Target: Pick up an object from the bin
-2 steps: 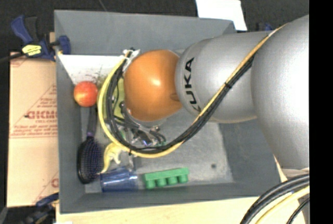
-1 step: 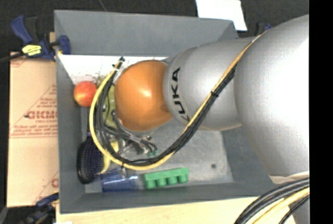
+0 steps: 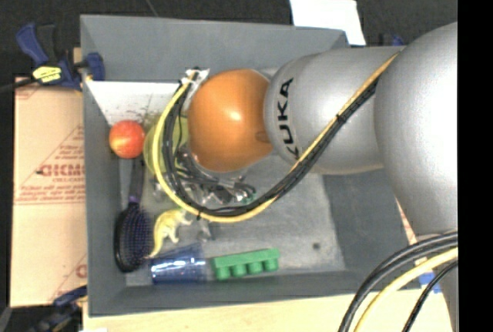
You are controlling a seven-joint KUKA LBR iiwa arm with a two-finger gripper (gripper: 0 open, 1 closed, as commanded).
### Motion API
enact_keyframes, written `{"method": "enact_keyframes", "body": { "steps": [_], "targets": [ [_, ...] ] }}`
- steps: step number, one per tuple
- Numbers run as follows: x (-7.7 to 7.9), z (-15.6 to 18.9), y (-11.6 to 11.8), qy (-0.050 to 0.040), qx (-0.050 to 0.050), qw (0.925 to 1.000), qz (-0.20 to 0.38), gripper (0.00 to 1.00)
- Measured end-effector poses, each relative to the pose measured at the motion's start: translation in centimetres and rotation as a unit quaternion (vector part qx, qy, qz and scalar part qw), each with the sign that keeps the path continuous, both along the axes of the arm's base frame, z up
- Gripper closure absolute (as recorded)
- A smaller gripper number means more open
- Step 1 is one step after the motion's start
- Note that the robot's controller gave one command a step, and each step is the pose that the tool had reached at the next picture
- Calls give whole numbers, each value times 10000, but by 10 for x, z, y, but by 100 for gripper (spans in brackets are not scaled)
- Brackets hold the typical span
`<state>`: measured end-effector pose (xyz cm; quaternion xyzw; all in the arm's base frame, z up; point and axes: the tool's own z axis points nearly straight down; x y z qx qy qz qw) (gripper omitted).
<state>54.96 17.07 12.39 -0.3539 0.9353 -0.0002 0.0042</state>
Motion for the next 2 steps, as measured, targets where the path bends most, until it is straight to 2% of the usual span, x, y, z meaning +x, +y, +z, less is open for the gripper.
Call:
{"method": "enact_keyframes", "body": {
  "steps": [1,2],
  "targets": [
    [10,-54,12,-1,18,9996,293,0],
    [17,-53,18,-39,5,9955,951,100]
  ]
}}
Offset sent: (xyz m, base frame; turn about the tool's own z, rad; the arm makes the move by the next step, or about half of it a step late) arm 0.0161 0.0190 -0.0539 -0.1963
